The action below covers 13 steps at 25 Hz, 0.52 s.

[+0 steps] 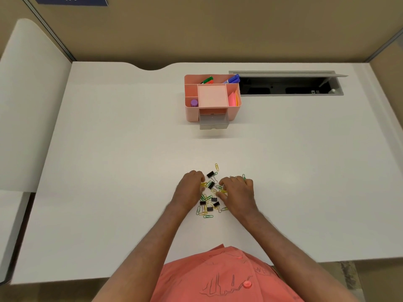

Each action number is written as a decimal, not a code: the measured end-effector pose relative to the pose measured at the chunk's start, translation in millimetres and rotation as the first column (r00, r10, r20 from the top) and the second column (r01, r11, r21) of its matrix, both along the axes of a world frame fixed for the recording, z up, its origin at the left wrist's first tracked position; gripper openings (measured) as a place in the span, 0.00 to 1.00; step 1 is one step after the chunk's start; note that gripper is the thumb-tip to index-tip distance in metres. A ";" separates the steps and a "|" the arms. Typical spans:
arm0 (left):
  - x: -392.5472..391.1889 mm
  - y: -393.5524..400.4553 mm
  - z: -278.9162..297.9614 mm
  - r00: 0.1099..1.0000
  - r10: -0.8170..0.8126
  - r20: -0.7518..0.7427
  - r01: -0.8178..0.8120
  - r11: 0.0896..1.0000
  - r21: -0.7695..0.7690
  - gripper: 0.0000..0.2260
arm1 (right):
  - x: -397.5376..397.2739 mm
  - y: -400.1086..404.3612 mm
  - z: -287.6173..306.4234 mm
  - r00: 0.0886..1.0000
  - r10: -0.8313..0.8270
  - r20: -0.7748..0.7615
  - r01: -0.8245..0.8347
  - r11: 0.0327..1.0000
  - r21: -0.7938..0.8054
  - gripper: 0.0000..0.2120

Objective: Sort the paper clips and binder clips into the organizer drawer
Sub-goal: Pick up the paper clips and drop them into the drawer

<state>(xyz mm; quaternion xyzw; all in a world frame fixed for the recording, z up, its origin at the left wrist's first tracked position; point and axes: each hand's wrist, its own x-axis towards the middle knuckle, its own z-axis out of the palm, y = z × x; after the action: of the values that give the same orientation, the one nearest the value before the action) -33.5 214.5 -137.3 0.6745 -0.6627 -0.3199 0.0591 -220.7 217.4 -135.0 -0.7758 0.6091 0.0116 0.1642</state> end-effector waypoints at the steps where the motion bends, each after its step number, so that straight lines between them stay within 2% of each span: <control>1: -0.2 -0.8 0.7 1.000 0.000 0.009 0.001 1.000 -0.002 0.09 | 1.0 -2.0 1.3 1.000 -0.008 -0.007 0.008 1.000 0.013 0.13; 4: 0.1 -4.5 4.1 0.999 -0.017 0.027 0.017 1.000 0.008 0.05 | 0.4 -10.3 5.5 0.999 -0.014 -0.031 0.014 0.999 0.028 0.06; 7: 1.1 -6.5 3.6 1.000 -0.005 0.020 0.005 1.000 0.021 0.06 | -0.6 -12.7 6.5 0.999 -0.021 -0.046 0.023 0.998 0.050 0.05; 13: 8.3 -6.7 3.4 0.972 0.175 -0.156 -0.166 0.984 0.071 0.06 | -8.3 -18.0 1.5 1.000 -0.028 0.013 0.028 0.998 0.049 0.06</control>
<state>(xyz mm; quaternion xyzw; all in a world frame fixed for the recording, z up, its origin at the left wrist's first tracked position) -25.2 207.9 -133.9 0.7021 -0.5859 -0.3864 0.1204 -229.0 199.5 -133.5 -0.7631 0.6183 0.0189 0.1872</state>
